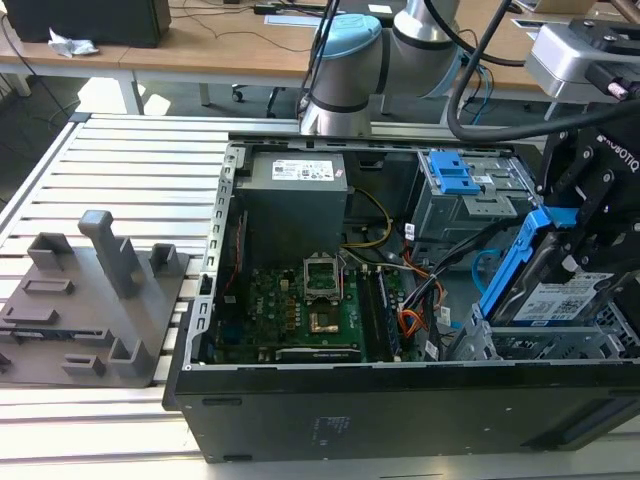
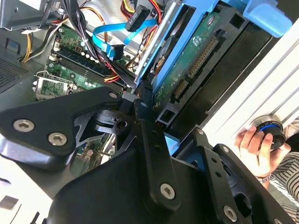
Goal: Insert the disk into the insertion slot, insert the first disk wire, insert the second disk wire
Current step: 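Insert the disk into the insertion slot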
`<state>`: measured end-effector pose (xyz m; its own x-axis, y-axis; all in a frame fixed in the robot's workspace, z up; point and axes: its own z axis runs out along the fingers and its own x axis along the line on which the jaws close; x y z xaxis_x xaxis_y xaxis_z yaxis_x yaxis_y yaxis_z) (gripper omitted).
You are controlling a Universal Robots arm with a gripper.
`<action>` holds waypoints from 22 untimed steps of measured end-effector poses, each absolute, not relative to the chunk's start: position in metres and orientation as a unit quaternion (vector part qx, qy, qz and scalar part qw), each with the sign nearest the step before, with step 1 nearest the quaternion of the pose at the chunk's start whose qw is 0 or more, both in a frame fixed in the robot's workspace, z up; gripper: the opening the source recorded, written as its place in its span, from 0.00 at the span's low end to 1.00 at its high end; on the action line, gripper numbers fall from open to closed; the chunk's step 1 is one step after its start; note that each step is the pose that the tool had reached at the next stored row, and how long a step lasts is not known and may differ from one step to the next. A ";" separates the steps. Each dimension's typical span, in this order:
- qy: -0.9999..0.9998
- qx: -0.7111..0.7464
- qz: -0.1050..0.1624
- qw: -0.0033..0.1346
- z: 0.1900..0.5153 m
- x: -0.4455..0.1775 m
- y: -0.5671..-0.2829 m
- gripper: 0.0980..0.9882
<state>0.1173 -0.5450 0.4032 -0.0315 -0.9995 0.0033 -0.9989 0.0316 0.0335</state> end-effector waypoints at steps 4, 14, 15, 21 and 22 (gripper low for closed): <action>-0.718 0.696 -0.011 0.013 0.398 0.117 -0.545 0.30; -0.718 0.696 -0.011 0.013 0.396 0.117 -0.545 0.30; -0.718 0.696 -0.011 0.013 0.395 0.117 -0.545 0.30; -0.718 0.696 -0.011 0.013 0.395 0.117 -0.545 0.38; -0.718 0.696 -0.011 0.013 0.395 0.117 -0.545 0.38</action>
